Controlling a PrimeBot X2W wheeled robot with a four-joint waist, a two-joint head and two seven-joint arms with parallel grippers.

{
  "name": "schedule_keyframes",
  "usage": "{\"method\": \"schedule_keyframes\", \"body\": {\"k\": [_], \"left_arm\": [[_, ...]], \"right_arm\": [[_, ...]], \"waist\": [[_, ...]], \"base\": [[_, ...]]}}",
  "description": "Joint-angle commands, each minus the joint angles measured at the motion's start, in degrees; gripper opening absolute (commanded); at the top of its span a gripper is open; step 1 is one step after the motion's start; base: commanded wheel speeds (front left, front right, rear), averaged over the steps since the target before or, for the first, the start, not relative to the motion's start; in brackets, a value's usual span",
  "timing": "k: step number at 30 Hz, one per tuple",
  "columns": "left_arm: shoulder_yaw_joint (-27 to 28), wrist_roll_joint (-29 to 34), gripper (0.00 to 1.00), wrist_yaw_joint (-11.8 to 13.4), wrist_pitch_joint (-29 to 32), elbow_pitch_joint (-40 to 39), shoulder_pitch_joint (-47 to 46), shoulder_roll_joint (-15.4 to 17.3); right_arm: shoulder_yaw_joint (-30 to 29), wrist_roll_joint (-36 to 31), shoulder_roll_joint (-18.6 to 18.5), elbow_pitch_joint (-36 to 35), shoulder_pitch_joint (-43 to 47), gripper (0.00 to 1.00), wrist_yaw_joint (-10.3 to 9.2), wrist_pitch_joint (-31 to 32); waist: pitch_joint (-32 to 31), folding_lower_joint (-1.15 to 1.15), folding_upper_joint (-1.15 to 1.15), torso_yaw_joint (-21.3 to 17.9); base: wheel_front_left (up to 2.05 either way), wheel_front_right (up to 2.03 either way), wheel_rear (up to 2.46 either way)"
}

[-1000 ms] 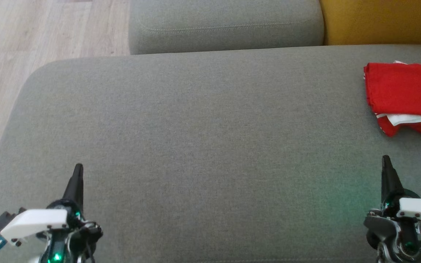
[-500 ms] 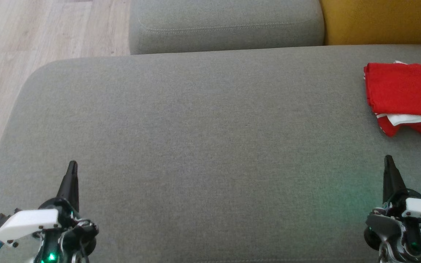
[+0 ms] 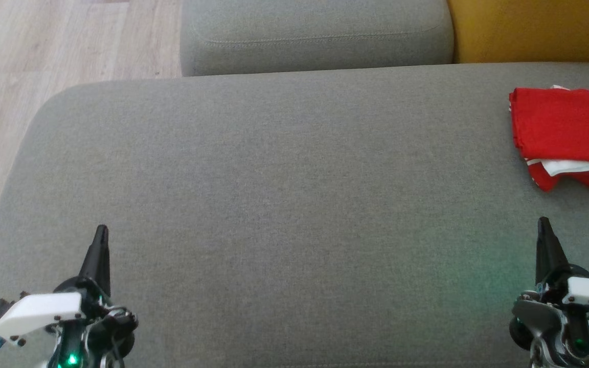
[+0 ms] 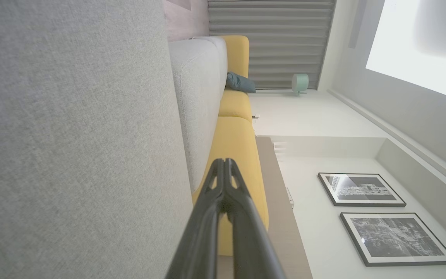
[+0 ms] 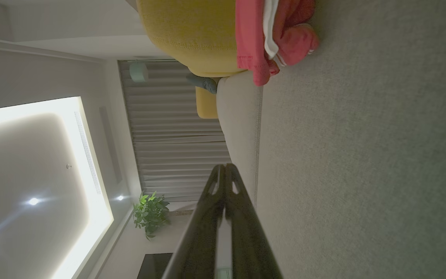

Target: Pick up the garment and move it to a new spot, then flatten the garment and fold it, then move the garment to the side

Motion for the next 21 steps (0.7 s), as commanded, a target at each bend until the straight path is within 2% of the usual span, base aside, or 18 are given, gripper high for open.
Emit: {"method": "schedule_keyframes", "body": {"k": [1, 21], "left_arm": [[1.9, -0.3, 0.0, -0.4, 0.3, -2.1, -3.3, 0.3], [2.0, -0.2, 0.0, -0.4, 0.4, -2.1, -3.3, 0.3]], "right_arm": [[1.2, 0.4, -0.3, -2.2, -3.1, 0.0, 0.39, 0.3], [1.2, 0.4, -0.3, -2.2, -3.1, 0.0, 0.39, 0.3]], "waist": [[0.0, 0.0, 0.0, 0.0], [0.0, 0.0, 0.0, 0.0]], "base": [[0.0, 0.0, 0.0], [0.0, 0.0, 0.0]]}}
